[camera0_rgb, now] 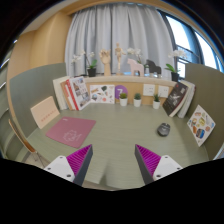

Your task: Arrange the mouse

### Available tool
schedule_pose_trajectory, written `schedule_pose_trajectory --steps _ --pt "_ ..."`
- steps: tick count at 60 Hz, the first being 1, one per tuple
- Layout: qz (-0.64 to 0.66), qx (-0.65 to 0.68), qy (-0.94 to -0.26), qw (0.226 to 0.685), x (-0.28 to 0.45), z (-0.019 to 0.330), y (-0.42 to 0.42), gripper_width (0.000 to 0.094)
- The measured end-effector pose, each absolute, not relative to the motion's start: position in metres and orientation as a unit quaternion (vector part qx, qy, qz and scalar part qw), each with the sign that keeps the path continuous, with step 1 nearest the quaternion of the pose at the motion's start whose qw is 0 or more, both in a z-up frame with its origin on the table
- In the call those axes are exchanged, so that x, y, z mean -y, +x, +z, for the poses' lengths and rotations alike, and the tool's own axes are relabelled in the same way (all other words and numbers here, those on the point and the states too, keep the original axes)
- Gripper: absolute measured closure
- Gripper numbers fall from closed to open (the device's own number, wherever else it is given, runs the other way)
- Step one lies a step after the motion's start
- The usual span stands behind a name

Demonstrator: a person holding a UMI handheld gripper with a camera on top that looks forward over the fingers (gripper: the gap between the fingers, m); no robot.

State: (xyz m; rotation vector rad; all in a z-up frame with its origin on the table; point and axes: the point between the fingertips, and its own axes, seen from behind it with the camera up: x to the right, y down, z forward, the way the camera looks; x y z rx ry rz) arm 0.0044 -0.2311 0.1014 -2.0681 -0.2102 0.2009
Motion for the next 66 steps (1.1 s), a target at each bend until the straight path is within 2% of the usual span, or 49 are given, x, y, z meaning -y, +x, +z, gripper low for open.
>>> schedule_pose_trajectory --steps 10,23,41,57,63,66 --pt "0.044 0.044 -0.879 0.473 0.197 0.052 0.105 0.0097" --pt "0.02 0.014 -0.891 0.453 0.133 0.022 0.179 0.0098" --pt "0.04 0.017 -0.902 0.43 0.052 -0.005 0.198 0.0101" --pt "0.059 0.026 -0.904 0.422 0.003 -0.009 0.194 0.0116" --pt "0.056 0.039 -0.905 0.421 -0.01 -0.011 0.194 0.0174" --pt "0.048 0.043 -0.905 0.42 -0.015 -0.012 0.196 0.0242"
